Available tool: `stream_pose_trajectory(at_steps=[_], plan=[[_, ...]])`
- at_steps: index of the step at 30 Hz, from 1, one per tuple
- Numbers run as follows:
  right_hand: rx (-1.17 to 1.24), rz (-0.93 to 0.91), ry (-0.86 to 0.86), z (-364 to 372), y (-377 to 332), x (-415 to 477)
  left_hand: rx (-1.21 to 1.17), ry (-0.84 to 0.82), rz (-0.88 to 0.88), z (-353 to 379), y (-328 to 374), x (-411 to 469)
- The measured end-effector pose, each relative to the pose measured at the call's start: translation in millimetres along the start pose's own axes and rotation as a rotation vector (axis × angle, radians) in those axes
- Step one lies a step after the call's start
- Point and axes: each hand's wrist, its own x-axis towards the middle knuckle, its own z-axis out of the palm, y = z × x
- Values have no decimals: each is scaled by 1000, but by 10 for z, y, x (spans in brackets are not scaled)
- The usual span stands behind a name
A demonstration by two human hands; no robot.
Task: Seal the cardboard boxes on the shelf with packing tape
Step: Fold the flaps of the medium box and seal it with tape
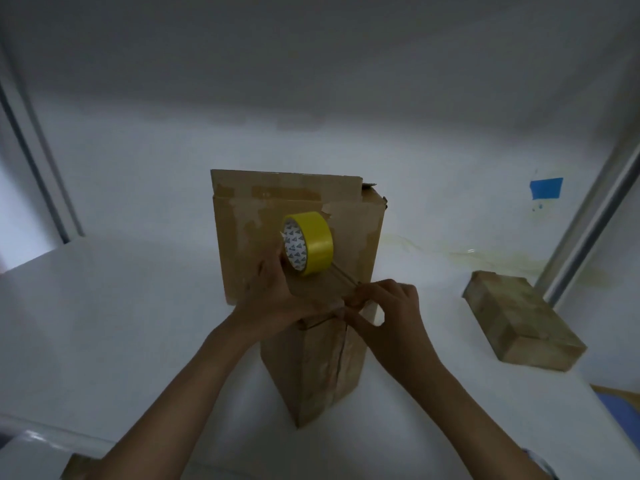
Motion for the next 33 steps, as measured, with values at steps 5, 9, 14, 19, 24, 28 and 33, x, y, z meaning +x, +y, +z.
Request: stream_pose_trajectory(at_steps=[5,9,14,19,24,28,33], plan=[[69,135,-90,-34,-72,204,140,-146,-33,-46,178,-73],[146,246,-158,24,-163,504,159,-62,12,19,108,-47],[308,243,-308,76,-439,857,176,-27,30,-22,54,-50],[416,189,-346,132,-615,997,175,-37,-31,-76,-35,-18],[469,173,-361,174,-613,949,132,-49,-62,-102,-58,-23],[486,210,-343,109,-597,946,140,-41,-42,-94,-16,-41],[556,325,-349,-42,-626,916,169,-53,9,-80,41,-90]])
